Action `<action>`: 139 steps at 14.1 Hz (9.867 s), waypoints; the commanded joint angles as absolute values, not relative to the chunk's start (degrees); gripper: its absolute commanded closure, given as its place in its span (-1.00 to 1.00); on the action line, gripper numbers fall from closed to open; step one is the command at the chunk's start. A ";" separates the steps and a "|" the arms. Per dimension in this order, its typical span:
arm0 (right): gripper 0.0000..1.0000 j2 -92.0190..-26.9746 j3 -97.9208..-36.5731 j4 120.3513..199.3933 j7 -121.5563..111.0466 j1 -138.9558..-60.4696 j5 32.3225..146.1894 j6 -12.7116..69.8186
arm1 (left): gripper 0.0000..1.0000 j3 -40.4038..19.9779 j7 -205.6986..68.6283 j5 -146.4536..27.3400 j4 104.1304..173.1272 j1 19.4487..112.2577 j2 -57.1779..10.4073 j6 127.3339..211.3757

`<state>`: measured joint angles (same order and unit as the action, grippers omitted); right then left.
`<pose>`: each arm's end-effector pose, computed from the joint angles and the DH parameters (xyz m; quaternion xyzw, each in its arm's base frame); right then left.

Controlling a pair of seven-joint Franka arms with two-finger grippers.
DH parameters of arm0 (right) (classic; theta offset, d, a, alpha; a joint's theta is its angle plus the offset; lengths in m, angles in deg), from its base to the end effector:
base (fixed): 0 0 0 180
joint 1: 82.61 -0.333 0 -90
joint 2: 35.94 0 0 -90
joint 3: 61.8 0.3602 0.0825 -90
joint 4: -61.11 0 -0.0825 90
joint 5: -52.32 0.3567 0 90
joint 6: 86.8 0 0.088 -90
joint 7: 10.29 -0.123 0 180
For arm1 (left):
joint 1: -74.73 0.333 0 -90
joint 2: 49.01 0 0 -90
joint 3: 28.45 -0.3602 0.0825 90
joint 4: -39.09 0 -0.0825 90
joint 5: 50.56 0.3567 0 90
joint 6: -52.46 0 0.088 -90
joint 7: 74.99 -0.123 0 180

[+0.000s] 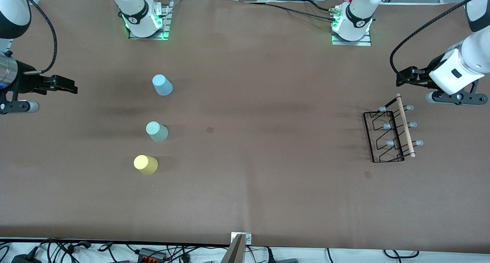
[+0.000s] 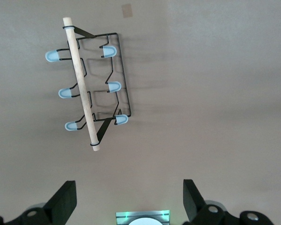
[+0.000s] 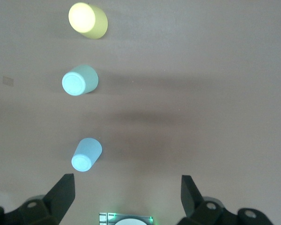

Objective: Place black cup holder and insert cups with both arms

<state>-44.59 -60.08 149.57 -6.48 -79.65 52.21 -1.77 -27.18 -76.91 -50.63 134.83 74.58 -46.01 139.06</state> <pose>0.5600 -0.0137 0.5758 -0.9942 -0.0224 0.1050 0.0059 0.5263 -0.0129 0.5770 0.9940 -0.0290 -0.1057 0.0016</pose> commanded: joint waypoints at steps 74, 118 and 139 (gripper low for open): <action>-1.00 -57.30 -59.95 185.92 -28.66 -95.18 52.23 63.05 | 0.98 -15.97 -23.04 -42.31 128.65 41.95 -20.71 173.65; 0.76 -48.15 -43.78 170.19 -81.29 -112.31 48.47 41.51 | -1.00 -16.50 -75.95 -52.57 120.22 83.86 -38.20 127.51; -0.44 -55.72 -43.78 170.10 -85.08 -116.28 41.78 50.04 | -1.00 -26.60 -75.86 -50.65 135.07 75.34 -51.82 146.94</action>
